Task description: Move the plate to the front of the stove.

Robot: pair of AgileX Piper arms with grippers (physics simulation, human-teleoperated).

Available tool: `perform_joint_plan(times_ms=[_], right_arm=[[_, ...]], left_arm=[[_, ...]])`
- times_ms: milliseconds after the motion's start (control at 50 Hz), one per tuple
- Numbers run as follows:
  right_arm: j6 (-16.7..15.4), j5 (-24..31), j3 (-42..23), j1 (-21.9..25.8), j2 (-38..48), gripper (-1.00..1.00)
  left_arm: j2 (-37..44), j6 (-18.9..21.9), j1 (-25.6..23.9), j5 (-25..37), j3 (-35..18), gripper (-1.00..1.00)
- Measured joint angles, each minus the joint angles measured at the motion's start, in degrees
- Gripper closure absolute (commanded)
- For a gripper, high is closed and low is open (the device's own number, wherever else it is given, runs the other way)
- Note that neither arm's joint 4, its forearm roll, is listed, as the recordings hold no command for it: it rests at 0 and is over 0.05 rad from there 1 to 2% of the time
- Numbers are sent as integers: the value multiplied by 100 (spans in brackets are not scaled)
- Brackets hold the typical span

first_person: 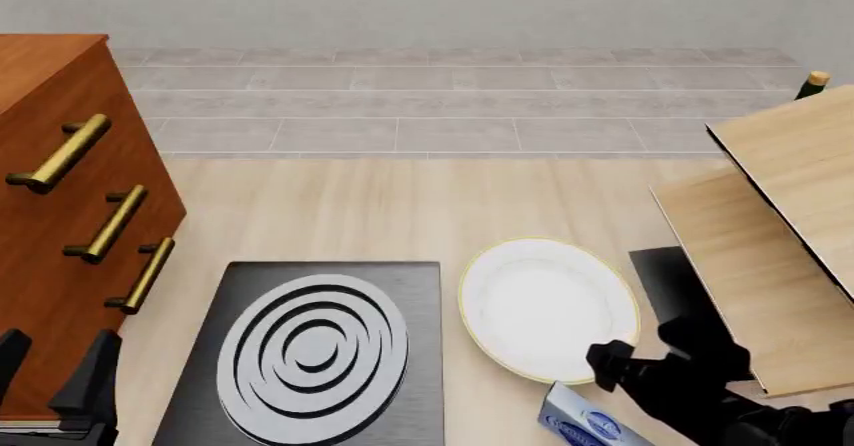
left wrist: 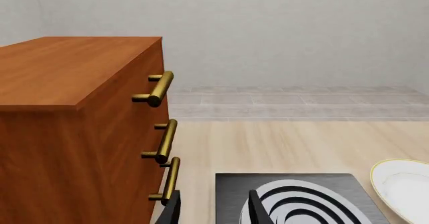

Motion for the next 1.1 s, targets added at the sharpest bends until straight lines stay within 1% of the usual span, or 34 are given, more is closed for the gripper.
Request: perform_joint_plan(times_ms=[320,740,1100], right_arm=[[4,-83,-30,53,141,-100],[-86,-199,-34,37,240,-100],[-203,-425,-38,71,385,-100]], left_arm=[[0,0,0,0,0,-100],[0,0,0,0,0,-100],[0,0,0,0,0,-100]])
